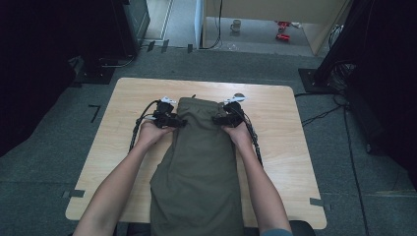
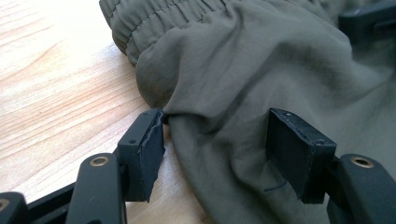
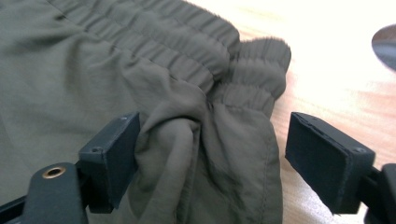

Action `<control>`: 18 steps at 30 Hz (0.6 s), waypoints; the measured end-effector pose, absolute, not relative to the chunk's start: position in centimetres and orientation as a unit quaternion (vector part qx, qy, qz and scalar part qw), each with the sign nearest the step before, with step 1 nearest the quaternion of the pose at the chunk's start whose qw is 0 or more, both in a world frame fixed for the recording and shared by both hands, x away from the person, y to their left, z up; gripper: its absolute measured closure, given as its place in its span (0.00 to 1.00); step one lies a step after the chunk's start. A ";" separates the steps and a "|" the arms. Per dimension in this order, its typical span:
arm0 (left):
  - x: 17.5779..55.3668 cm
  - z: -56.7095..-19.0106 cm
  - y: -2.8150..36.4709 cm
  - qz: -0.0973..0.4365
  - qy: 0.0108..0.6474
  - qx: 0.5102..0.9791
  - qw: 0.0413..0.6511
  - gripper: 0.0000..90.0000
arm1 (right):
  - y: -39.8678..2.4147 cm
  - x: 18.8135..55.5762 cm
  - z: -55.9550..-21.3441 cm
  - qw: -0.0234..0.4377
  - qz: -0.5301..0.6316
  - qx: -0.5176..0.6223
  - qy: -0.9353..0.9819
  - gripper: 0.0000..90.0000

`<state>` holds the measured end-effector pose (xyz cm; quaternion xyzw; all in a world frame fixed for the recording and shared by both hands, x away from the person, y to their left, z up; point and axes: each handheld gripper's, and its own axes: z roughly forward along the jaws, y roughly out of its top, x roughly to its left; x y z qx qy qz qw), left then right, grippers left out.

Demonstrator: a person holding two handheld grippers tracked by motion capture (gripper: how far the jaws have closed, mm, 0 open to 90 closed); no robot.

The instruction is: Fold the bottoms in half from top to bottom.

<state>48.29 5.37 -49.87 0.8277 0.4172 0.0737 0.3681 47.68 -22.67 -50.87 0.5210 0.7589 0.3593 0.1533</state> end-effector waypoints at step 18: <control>48.4 -50.7 4.7 0.083 0.415 0.827 0.371 0.39 | -22.7 47.3 -51.5 0.174 0.363 0.493 0.772 0.70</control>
